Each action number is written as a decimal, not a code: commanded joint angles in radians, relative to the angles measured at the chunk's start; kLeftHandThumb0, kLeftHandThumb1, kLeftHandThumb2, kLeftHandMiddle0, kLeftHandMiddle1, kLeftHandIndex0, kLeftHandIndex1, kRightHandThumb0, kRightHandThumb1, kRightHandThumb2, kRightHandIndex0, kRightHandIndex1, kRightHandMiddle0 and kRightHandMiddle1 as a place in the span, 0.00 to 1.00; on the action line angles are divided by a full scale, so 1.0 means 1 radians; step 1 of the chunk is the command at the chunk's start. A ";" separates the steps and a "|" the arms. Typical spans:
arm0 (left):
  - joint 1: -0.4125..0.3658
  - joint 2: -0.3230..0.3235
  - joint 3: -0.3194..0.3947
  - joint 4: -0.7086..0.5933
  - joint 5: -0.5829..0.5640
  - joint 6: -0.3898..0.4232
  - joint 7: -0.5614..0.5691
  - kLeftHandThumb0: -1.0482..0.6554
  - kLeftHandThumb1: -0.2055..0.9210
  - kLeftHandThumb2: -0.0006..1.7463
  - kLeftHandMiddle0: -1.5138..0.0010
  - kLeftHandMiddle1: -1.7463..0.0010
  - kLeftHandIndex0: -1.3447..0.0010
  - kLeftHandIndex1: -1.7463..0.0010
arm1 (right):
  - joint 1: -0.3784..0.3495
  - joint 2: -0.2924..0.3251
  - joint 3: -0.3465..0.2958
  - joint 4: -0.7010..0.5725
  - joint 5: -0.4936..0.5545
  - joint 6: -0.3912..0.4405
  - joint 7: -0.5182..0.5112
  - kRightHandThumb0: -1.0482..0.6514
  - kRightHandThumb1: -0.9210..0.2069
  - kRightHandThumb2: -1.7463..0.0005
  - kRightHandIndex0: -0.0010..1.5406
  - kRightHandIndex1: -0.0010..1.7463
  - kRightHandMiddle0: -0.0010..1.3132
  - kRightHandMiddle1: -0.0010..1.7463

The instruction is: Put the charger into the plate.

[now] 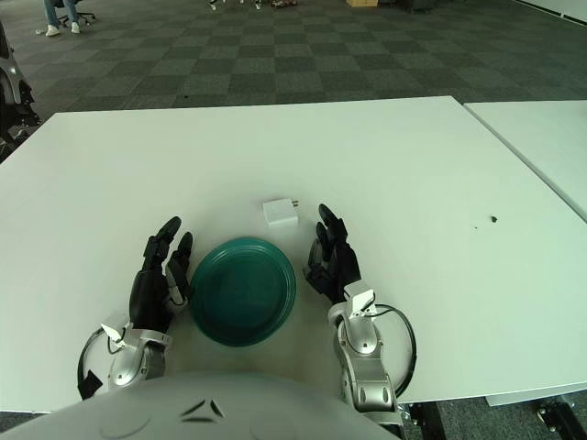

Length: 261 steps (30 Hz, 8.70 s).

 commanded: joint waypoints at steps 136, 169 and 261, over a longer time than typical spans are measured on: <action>-0.049 -0.026 -0.082 0.104 0.108 -0.014 0.158 0.05 1.00 0.59 0.74 0.99 1.00 0.53 | -0.978 -0.468 0.704 0.725 -0.957 -0.214 0.157 0.10 0.00 0.58 0.06 0.00 0.00 0.12; -0.077 -0.040 -0.092 0.131 0.092 -0.025 0.171 0.05 1.00 0.59 0.76 1.00 1.00 0.55 | -1.008 -0.339 0.808 1.149 -1.029 -0.241 -0.165 0.21 0.00 0.68 0.32 0.77 0.19 0.88; -0.046 -0.026 -0.126 0.074 0.135 -0.016 0.245 0.05 1.00 0.59 0.83 1.00 1.00 0.65 | -0.728 -0.511 0.458 -0.230 -0.831 -0.235 0.434 0.35 0.44 0.33 0.67 1.00 0.40 1.00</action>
